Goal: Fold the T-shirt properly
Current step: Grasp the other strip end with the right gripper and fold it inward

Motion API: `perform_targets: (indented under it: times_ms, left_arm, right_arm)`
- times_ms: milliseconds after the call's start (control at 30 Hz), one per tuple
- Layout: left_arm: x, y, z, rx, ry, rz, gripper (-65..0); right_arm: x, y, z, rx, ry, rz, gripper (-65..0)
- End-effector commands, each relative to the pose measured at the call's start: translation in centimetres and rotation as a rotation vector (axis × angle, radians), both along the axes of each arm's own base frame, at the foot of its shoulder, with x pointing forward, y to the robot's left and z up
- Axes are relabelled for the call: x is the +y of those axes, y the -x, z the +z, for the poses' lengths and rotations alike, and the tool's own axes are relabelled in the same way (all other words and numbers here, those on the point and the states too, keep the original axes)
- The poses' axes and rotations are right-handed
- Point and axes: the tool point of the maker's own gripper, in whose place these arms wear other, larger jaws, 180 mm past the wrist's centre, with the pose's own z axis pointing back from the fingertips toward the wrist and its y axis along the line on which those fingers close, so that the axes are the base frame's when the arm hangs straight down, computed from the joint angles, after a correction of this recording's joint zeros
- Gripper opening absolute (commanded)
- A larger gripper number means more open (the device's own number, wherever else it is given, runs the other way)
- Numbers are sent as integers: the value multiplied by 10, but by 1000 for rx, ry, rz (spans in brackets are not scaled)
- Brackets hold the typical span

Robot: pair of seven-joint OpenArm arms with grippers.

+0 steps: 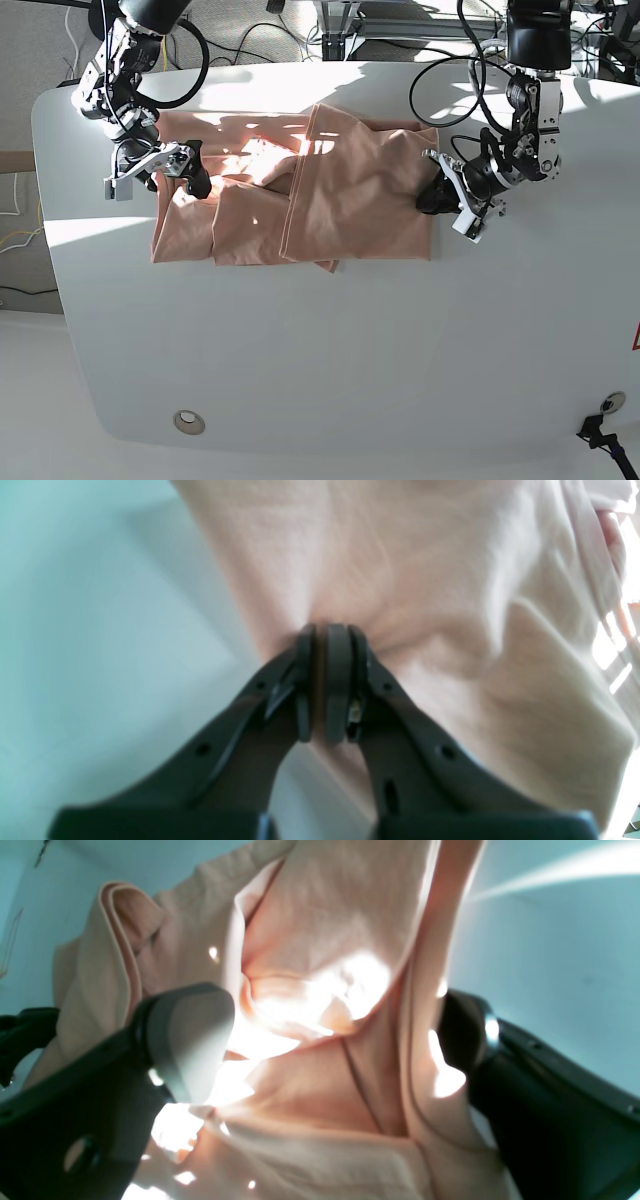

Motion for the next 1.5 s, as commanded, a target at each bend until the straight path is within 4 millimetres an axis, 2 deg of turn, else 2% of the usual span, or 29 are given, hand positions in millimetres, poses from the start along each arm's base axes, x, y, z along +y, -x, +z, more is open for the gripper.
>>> perform_targets:
  times_ms: [0,67,167,233,333,367,467,567,733,833,1033,1300,1367,1467]
  left_arm:
    - [8,-2,-1,5,-46,-1,-631]
    - [8,-2,-1,5,-46,-1,-631]
    - [8,-2,-1,5,-46,-1,-631]
    - [8,-2,-1,5,-46,-1,-631]
    - [8,3,-4,15,-46,-1,-631]
    - [8,3,-4,17,-46,-1,-631]
    - [8,3,-4,17,-46,-1,-631]
    - [8,4,-5,18,-46,-1,-631]
    - [8,4,-5,18,-46,-1,-631]
    - [8,4,-5,18,-46,-1,-631]
    - [8,3,-4,17,-46,-1,-631]
    - [8,3,-4,17,-46,-1,-631]
    - [8,3,-4,17,-46,-1,-631]
    - [8,3,-4,17,-46,-1,-631]
  right_arm:
    - [9,-7,3,-5,7,38,-50]
    - [25,-12,4,-7,5,90,-94]
    - [39,-15,5,-14,0,131,-212]
    - [40,-21,9,-29,0,134,-338]
    - [37,-24,12,-30,7,124,-607]
    - [34,-25,10,-15,3,100,-650]
    - [20,-28,17,-10,28,55,-650]
    - [18,-27,37,-43,75,44,-650]
    - [67,-20,69,-90,96,123,-650]
    - [113,-16,76,-91,51,199,-650]
    - [182,-20,95,-136,-55,298,-650]
    - [243,-26,105,-153,-141,412,-650]
    - [250,-26,105,-151,-156,422,-650]
    - [259,-26,92,-107,-185,421,-650]
